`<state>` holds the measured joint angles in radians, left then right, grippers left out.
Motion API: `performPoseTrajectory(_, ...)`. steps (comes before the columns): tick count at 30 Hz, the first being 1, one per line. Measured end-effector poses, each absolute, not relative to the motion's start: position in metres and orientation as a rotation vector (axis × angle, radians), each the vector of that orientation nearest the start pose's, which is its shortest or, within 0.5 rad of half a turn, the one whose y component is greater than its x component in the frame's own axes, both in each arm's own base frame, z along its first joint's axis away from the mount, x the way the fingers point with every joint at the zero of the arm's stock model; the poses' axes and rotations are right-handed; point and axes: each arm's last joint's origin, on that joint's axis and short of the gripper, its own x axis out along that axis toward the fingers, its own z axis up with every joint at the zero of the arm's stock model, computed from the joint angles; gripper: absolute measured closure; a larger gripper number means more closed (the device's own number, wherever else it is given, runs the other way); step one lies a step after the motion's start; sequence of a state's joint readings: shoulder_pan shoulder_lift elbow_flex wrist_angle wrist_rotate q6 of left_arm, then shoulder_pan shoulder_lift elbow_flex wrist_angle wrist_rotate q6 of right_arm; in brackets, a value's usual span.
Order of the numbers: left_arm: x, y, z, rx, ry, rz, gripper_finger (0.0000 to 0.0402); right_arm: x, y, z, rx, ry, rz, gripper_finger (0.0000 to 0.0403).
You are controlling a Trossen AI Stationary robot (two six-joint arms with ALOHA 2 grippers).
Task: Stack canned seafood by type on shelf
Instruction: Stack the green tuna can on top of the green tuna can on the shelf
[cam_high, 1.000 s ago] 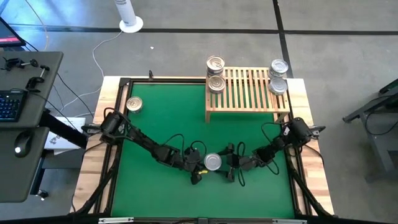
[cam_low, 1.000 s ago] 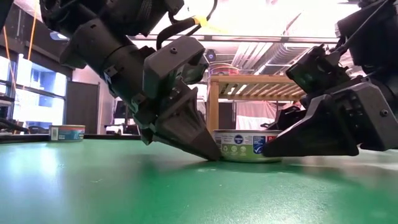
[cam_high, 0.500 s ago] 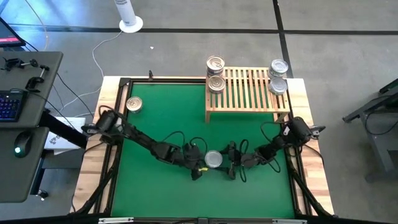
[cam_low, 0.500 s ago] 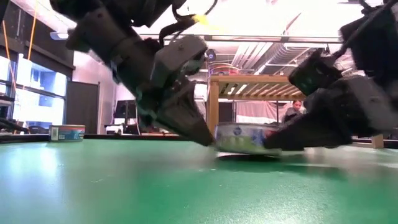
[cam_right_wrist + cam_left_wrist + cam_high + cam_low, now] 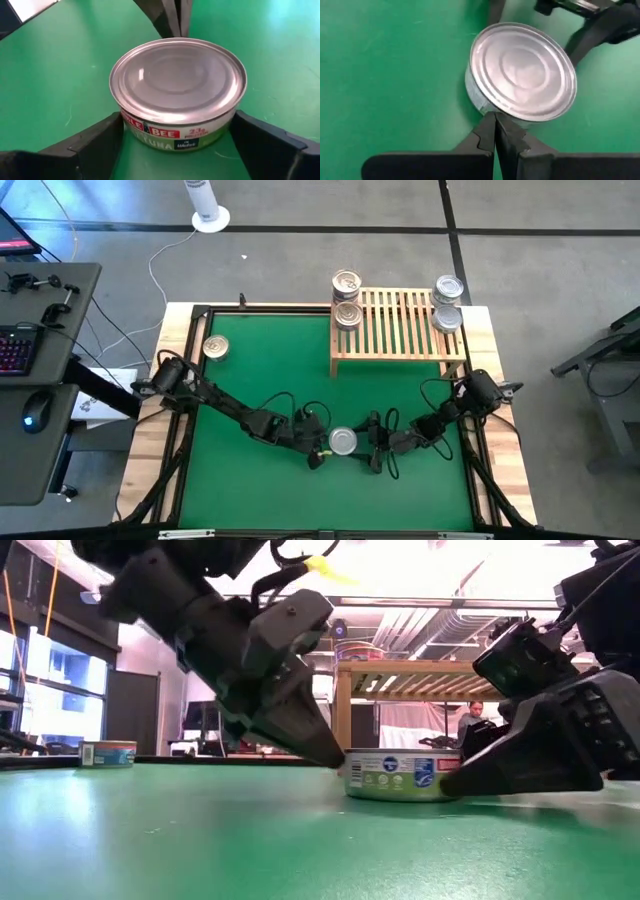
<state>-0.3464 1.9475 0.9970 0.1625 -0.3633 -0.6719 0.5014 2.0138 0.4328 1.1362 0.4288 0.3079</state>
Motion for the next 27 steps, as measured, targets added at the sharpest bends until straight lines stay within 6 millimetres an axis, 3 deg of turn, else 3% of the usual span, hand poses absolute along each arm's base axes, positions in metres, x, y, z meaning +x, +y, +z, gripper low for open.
performPoseTrajectory(15, 0.362, -0.113, 0.111, -0.384, 0.676, 0.223, 0.0401, 0.252, 0.116, 0.059, -0.005, 0.383, 0.084, 0.0015)
performPoseTrajectory(27, 0.36, -0.112, 0.109, -0.35, 0.688, 0.253, 0.0401, 0.283, 0.122, 0.067, -0.041, 0.416, 0.092, 0.0005)
